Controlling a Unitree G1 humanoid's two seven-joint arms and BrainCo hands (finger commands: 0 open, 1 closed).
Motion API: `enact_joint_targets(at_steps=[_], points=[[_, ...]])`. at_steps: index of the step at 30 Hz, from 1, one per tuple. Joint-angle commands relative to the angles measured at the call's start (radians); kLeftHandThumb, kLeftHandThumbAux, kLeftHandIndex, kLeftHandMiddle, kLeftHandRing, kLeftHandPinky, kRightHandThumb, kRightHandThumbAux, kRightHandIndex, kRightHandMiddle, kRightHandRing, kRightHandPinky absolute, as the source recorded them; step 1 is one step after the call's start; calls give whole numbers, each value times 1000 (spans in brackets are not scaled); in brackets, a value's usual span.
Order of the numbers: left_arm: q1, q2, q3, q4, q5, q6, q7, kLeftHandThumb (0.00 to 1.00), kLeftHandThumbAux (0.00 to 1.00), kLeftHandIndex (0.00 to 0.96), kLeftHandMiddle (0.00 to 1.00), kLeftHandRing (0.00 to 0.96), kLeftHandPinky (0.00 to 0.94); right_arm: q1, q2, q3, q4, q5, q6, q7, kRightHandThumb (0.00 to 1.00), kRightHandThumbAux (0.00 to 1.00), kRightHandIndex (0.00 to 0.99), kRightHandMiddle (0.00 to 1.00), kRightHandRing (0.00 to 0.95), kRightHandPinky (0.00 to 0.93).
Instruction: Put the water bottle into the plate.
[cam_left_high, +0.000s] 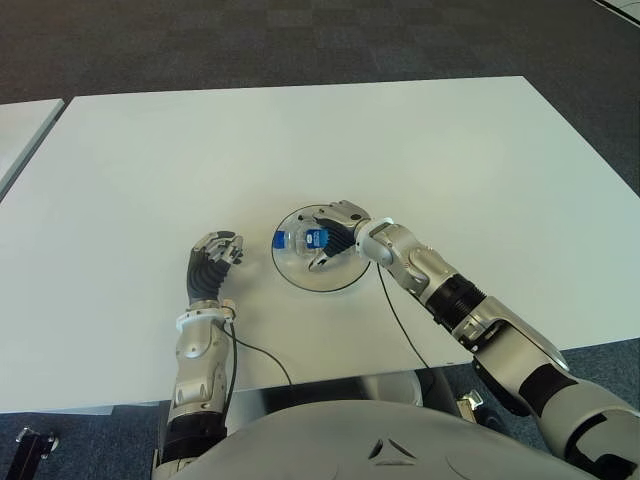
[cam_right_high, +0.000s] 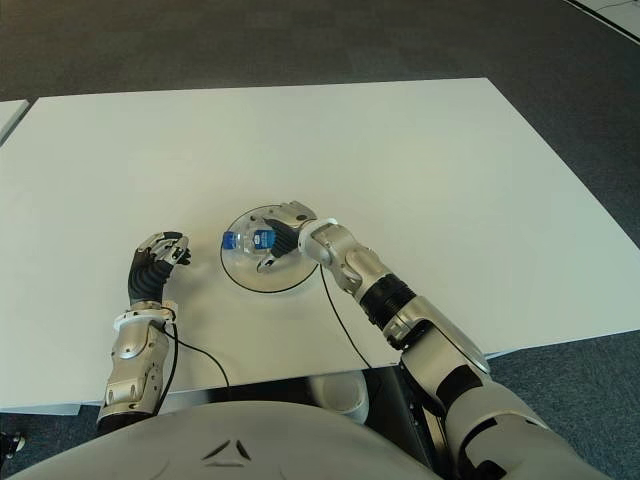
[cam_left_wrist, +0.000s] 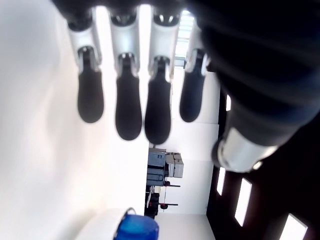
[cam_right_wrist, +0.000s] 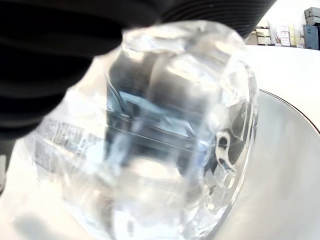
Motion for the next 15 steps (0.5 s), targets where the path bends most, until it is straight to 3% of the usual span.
enact_joint_targets(at_steps=[1,7,15], points=[[-2,2,5,17,-5,3,-3,705,715,431,590,573,562,40,-19,35,47,-24,-28,15,517,365,0,1,2,2],[-4,4,5,14,-1,4,0,706,715,431,598,584,578,42,-26,34,60,-38,-59,-42,541,260,0,0,0,0],[-5,6,3,12,-1,7,-3,706,715,431,600,590,581,51,-27,28,74,-51,-73,-107,557,194,0,0,0,0]])
